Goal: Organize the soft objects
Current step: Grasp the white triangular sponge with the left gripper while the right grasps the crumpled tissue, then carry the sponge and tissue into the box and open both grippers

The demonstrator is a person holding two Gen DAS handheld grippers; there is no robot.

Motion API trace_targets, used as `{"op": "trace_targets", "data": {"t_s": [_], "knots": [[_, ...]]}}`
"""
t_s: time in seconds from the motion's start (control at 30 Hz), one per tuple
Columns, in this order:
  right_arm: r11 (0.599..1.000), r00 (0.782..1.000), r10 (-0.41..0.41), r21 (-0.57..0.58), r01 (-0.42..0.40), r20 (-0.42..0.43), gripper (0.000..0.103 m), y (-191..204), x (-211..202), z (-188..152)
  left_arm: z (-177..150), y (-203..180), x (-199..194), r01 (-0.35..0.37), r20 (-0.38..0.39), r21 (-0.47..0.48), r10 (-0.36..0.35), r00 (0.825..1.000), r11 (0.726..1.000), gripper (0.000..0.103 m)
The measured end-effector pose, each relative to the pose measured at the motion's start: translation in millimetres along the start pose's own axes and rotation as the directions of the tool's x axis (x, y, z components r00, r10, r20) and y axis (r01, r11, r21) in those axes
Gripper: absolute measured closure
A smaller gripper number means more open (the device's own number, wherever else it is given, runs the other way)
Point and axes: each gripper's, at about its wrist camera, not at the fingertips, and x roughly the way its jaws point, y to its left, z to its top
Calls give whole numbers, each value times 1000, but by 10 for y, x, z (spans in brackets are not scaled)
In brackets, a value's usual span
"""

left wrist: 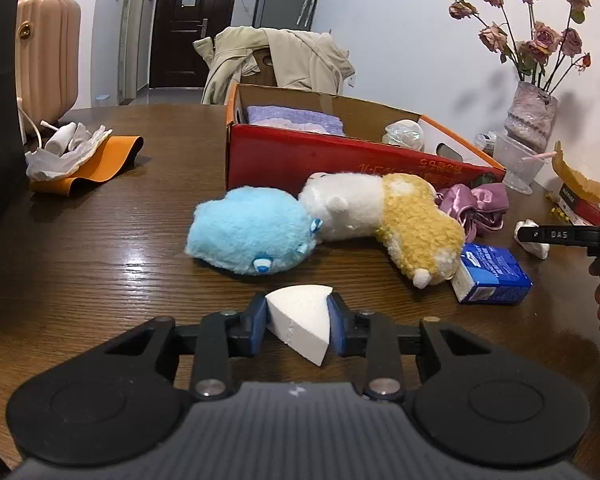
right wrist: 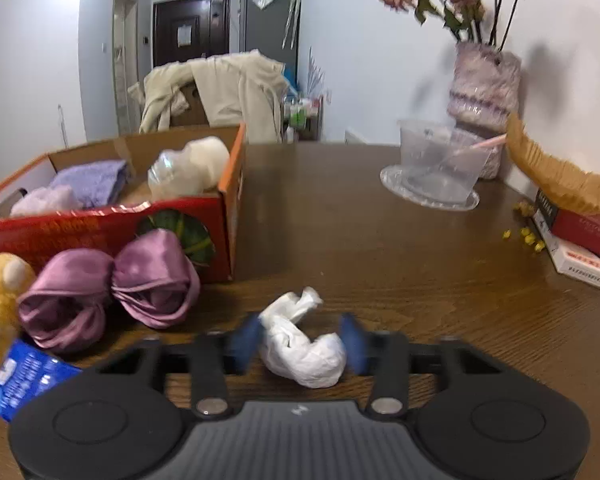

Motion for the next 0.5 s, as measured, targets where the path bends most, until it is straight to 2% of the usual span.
{"op": "trace_targets", "data": {"t_s": [0.03, 0.13, 0.23, 0.5], "knots": [[1000, 1000, 1, -3, -1, -10, 80, -7, 12, -6, 0, -4, -21, 1, 3, -4, -1, 1000, 1000, 73], [1000, 1000, 13, -21, -13, -21, 86, -4, -35, -36, 7, -22, -113, 12, 16, -11, -12, 1000, 1000, 73], [999, 999, 40, -33, -40, -11, 87, 17, -232, -99, 3, -64, -289, 36, 43, -7, -35, 998, 999, 73], [991, 990, 134, 4, -134, 47, 87, 21, -1061, -400, -64, -196, -676, 100, 82, 27, -102, 991, 995, 73]]}}
